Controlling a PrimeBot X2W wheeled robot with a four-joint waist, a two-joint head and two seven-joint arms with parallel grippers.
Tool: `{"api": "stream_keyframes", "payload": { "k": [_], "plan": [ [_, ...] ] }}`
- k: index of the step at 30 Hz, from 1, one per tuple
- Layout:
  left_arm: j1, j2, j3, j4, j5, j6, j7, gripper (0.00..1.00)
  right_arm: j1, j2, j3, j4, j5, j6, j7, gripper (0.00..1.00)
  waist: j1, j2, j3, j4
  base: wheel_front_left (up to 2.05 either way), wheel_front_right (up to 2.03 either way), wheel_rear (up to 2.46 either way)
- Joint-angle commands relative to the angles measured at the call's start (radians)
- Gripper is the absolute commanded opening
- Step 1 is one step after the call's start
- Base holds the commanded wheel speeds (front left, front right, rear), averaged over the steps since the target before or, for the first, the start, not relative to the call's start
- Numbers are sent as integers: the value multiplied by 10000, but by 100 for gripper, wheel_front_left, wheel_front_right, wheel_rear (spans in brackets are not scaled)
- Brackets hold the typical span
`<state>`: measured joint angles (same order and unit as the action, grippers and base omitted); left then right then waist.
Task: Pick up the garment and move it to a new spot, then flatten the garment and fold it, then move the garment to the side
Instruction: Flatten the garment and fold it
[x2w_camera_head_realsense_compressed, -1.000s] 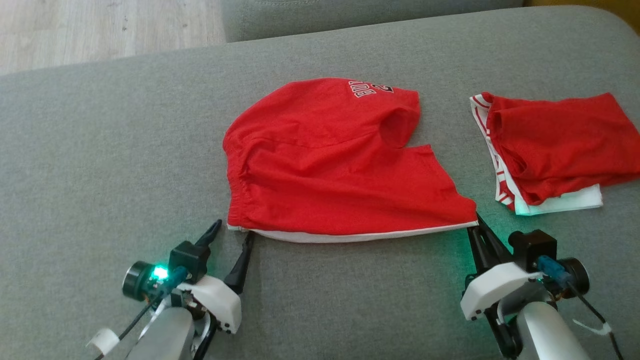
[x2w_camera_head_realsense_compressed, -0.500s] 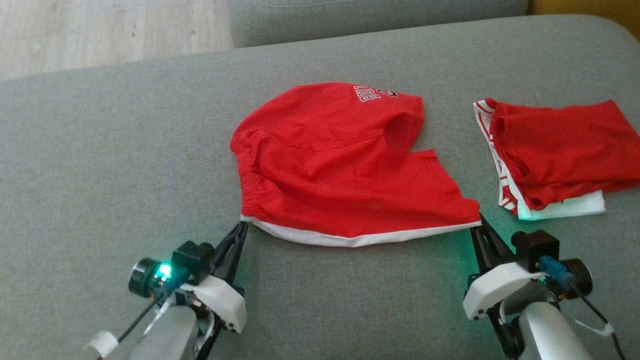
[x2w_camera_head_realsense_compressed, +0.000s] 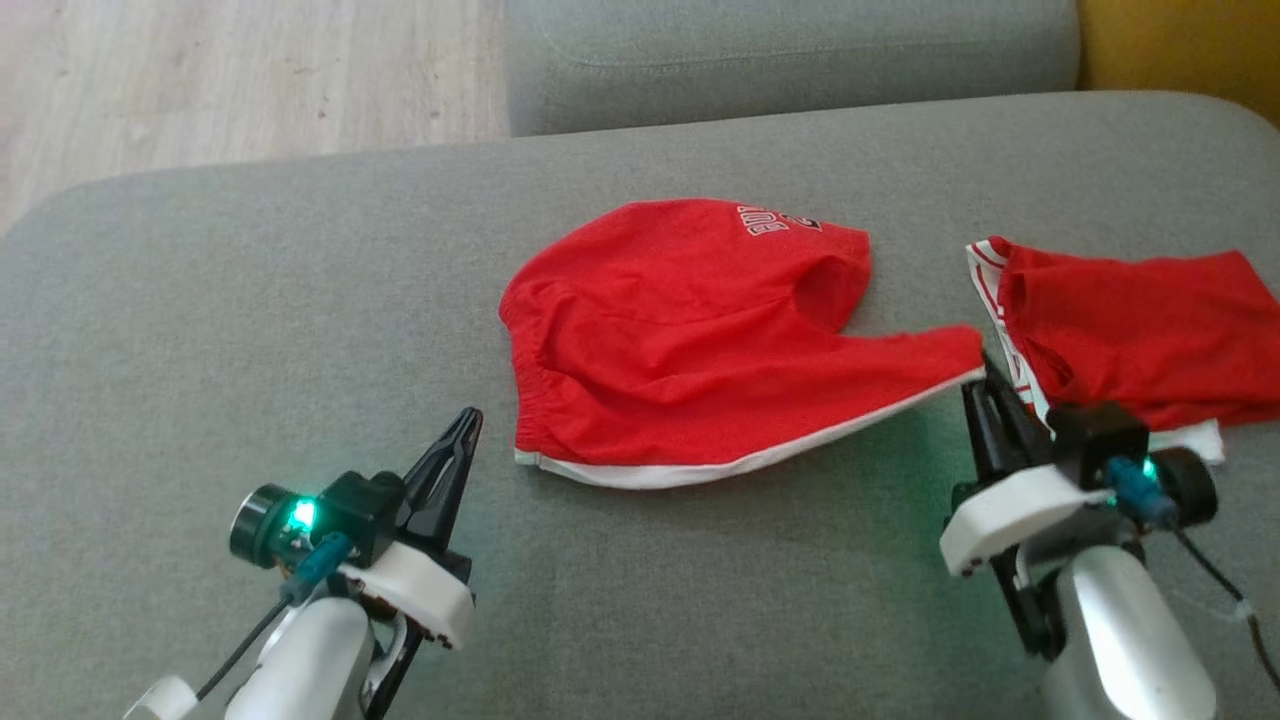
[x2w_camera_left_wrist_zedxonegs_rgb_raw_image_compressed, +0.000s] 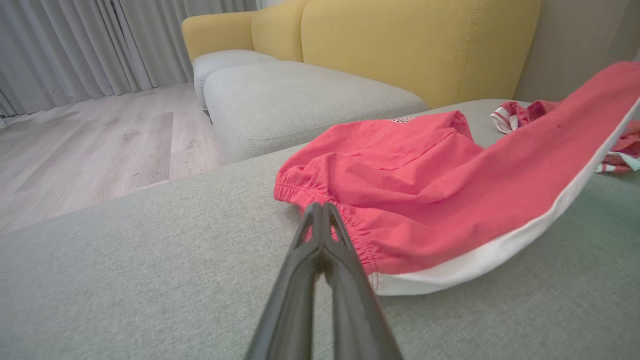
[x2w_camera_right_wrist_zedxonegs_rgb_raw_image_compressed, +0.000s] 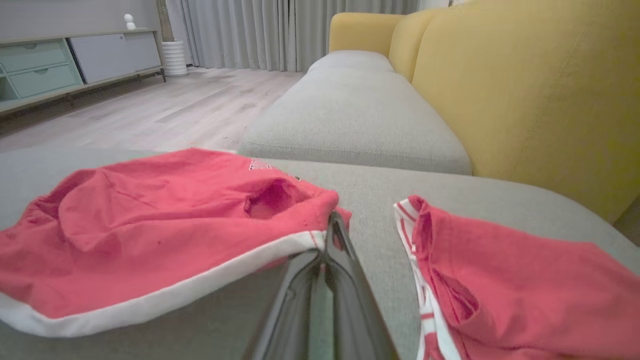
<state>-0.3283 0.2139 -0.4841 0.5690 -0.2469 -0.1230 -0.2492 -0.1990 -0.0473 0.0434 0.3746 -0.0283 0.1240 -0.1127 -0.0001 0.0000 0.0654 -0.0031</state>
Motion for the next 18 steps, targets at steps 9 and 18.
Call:
{"api": "stream_keyframes", "payload": {
  "k": [9,18],
  "plan": [
    [51,191,726,-1048,-326,269,-122,0,-64,-30,26,-511,28,67,216,0,1,0,-73,124,0,0,0],
    [1462,-124,1909,-2511,-753,684,-124,100,1168,-30,-321,-226,733,67,25,71,1,0,-352,68,0,0,0]
  ]
}}
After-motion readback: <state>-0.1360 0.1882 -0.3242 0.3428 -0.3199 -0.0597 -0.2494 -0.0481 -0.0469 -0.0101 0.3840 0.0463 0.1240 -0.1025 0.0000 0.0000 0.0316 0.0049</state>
